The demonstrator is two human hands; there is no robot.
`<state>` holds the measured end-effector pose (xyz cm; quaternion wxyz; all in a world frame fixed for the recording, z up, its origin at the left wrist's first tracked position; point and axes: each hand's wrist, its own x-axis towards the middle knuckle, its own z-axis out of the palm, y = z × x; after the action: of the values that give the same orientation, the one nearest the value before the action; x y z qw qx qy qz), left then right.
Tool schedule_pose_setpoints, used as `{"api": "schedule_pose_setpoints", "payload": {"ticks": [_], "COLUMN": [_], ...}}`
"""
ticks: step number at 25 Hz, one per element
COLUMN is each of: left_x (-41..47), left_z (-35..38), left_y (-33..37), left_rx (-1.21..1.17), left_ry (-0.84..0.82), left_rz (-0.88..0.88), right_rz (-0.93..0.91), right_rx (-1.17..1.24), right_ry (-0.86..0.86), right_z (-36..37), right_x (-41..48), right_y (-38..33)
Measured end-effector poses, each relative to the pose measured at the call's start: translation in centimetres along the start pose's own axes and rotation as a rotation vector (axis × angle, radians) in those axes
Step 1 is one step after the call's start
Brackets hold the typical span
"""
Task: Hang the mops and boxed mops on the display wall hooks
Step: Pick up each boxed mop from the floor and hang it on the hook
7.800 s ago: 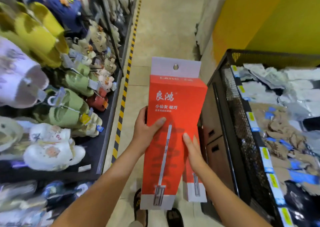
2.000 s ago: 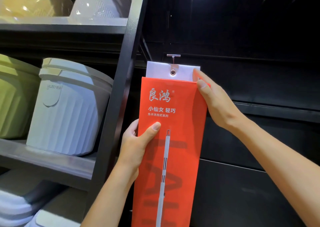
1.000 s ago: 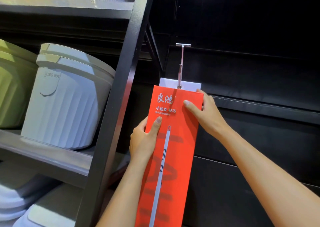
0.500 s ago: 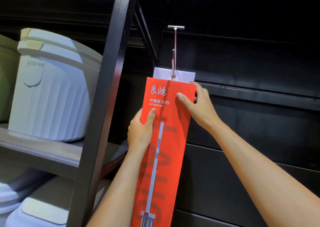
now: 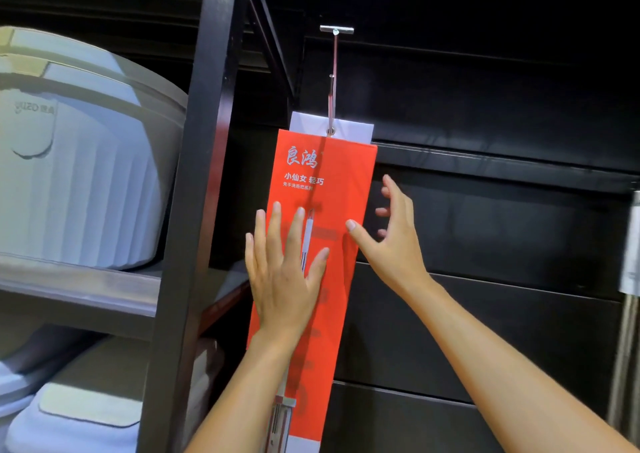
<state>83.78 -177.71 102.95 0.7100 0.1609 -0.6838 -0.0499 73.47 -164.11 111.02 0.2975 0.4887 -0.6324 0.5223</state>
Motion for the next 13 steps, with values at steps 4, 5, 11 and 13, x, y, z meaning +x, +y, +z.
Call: {"api": "schedule_pose_setpoints", "payload": {"ticks": [4, 5, 11, 13], "left_x": [-5.7, -7.5, -19.3, -23.5], "left_z": [0.5, 0.5, 0.2, -0.1], "left_y": [1.2, 1.6, 5.0, 7.1], "left_rx": [0.042, 0.047, 0.052, 0.046], "left_ry": [-0.125, -0.171, -0.521, -0.668], "left_rz": [0.157, 0.192, 0.333, 0.353], "right_rz": [0.051, 0.079, 0.314, 0.413], "right_rx": [-0.113, -0.153, -0.435, -0.519], "right_ry": [-0.003, -0.019, -0.155, -0.213], "right_z": [-1.4, -2.2, -9.0, -12.2], "right_x": [-6.7, -8.7, -23.3, -29.1], "right_y": [3.6, 4.6, 10.7, 12.1]}}
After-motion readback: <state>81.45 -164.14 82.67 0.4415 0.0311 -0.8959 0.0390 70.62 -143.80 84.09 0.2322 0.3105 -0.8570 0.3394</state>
